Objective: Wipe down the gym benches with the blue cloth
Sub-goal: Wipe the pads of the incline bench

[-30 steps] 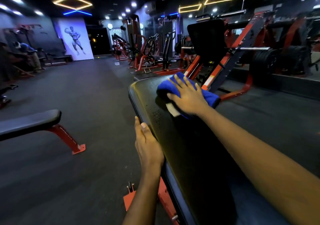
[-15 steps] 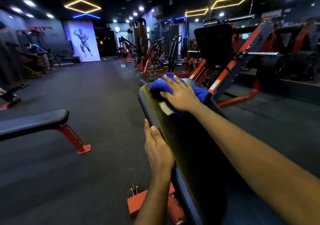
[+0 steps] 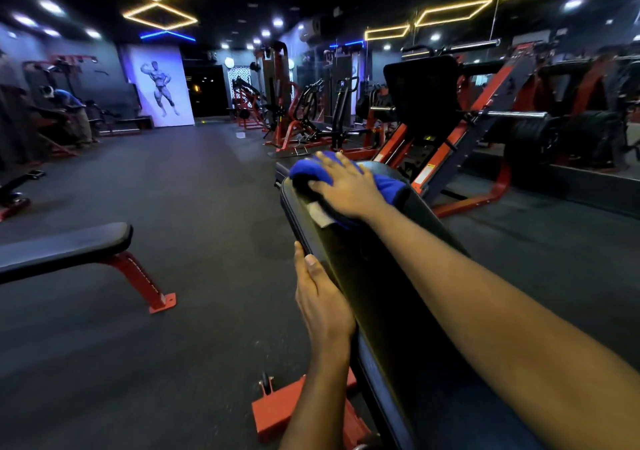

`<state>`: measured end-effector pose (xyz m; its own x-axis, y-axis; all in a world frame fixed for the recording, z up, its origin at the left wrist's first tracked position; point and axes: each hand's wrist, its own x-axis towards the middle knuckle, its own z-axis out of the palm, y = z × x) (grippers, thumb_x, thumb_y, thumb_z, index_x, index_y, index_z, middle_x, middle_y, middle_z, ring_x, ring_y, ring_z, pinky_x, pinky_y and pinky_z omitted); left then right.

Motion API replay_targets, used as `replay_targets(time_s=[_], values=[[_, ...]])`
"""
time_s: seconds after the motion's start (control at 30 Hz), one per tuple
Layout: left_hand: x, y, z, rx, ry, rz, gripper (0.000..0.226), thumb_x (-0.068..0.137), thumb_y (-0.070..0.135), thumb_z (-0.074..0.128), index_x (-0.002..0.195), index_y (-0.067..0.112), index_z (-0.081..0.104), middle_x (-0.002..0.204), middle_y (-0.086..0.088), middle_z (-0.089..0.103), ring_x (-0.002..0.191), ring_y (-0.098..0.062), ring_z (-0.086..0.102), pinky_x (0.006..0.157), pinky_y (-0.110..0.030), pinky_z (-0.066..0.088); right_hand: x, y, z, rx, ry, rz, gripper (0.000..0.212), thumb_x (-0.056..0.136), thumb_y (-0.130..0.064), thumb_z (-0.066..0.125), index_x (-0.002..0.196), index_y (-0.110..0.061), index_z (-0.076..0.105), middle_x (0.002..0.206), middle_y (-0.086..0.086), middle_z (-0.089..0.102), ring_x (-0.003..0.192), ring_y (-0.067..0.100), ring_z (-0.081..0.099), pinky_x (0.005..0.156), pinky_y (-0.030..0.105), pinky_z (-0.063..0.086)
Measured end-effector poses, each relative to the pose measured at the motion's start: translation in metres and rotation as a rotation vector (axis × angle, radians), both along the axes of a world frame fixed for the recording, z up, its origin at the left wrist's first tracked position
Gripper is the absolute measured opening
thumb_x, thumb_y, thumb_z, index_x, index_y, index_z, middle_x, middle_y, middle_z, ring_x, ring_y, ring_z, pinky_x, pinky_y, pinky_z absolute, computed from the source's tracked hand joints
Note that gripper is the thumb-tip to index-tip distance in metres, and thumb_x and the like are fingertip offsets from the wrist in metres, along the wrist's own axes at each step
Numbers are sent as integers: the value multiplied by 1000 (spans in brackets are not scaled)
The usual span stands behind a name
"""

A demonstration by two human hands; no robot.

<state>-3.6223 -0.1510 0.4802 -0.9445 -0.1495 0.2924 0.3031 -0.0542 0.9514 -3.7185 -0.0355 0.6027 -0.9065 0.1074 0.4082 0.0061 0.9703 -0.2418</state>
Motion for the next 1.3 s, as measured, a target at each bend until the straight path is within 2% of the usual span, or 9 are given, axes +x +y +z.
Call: replay_targets(time_s=[0.07, 0.17, 0.37, 0.53, 0.63, 0.77, 0.97, 1.17, 1.3], values=[[-2, 0, 0, 23, 5, 25, 47, 106, 34, 26, 150, 21, 37, 152, 3, 40, 132, 4, 31, 105, -7, 20, 25, -12, -16, 22, 38, 114, 61, 98, -52, 44, 153, -44, 18, 162, -22, 11, 151, 8, 3, 121, 48, 1], [-1, 1, 1, 55, 6, 33, 47, 106, 33, 25, 148, 19, 40, 151, 2, 42, 139, -6, 34, 110, -15, 22, 57, -4, -41, 37, 76, 181, 60, 98, -51, 46, 151, -50, 17, 161, -26, 7, 150, 4, 0, 119, 43, -2], [5, -3, 4, 55, -14, 33, 49, 106, 36, 22, 149, 20, 39, 152, 1, 41, 141, -10, 32, 107, -11, 18, 22, -24, -18, -42, 39, -47, 59, 98, -56, 37, 152, -46, 17, 163, -18, 7, 152, 14, 2, 118, 53, 3], [7, -20, 8, -46, -55, -63, 58, 102, 53, 18, 146, 26, 44, 149, -4, 46, 138, -26, 39, 118, -36, 24, 17, -33, -14, -13, 13, -58, 60, 97, -61, 33, 153, -47, 16, 164, -15, 6, 152, 17, 0, 118, 56, 3], [-11, -43, -7, 3, -74, -28, 75, 82, 86, 13, 119, 42, 61, 119, -3, 67, 103, -41, 63, 92, -61, 49, 53, -33, -37, 13, 61, -23, 61, 97, -59, 36, 153, -46, 16, 164, -17, 6, 152, 13, 0, 119, 54, 3], [-17, -68, 10, 22, 15, -10, 53, 101, 55, 19, 123, 28, 59, 105, -4, 68, 66, -23, 68, 50, -37, 55, 114, -40, -75, 64, 91, -109, 67, 92, -65, 26, 154, -45, 10, 164, -17, 1, 152, 14, -2, 121, 53, 5], [-43, -64, 39, 12, 71, -245, 64, 97, 57, 19, 143, 22, 46, 136, 7, 54, 112, -11, 61, 80, -37, 55, 123, -49, -83, 33, 50, -174, 65, 95, -61, 26, 154, -45, 3, 164, -16, -6, 152, 16, -7, 120, 56, 4], [-45, -63, 45, -21, 94, -149, 63, 99, 58, 18, 139, 23, 50, 119, 2, 65, 99, -10, 65, 88, -44, 53, 53, -45, -37, -133, 1, -342, 66, 96, -63, 25, 156, -38, 9, 165, -8, -2, 151, 27, -6, 114, 68, 0], [-17, -51, 62, -81, 192, 24, 43, 104, 45, 24, 115, 25, 60, 101, 3, 66, 98, -19, 64, 88, -39, 50, 68, -37, -24, -283, -119, -155, 68, 95, -69, 22, 156, -39, 10, 165, -9, -6, 151, 25, -9, 113, 66, -2]])
